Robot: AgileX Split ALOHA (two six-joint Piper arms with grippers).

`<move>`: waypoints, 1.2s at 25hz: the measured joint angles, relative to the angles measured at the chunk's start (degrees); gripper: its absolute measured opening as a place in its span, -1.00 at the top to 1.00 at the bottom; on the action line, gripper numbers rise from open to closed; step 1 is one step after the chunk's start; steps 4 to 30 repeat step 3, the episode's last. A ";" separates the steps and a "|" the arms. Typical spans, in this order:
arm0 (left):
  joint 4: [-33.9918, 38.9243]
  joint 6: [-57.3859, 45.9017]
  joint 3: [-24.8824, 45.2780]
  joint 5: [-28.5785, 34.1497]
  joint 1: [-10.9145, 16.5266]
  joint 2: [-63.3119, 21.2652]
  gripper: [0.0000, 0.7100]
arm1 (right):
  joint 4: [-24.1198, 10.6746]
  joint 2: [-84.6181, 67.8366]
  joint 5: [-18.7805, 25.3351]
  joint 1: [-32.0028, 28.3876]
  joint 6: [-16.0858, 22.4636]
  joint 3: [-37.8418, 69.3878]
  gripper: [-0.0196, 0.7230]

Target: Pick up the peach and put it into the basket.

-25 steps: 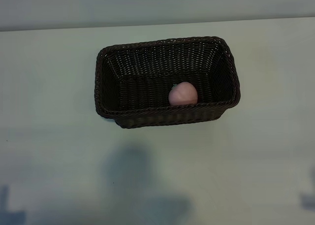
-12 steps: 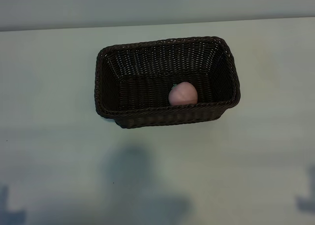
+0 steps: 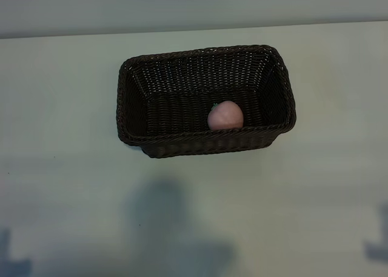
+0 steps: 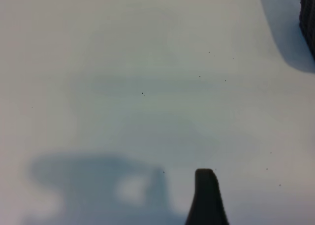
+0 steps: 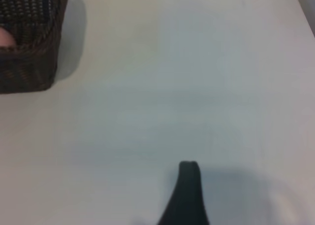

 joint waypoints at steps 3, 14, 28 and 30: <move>0.00 0.00 0.00 0.00 0.00 0.00 -0.49 | 0.00 0.00 0.00 0.00 0.00 0.00 -0.66; 0.00 0.00 0.00 0.00 0.00 0.00 -0.49 | 0.00 0.00 0.00 0.00 0.00 0.00 -0.66; 0.00 0.00 0.00 0.00 0.00 0.00 -0.49 | 0.00 0.00 0.00 0.00 0.00 0.00 -0.66; 0.00 0.00 0.00 0.00 0.00 0.00 -0.49 | 0.00 0.00 0.00 0.00 0.00 0.00 -0.66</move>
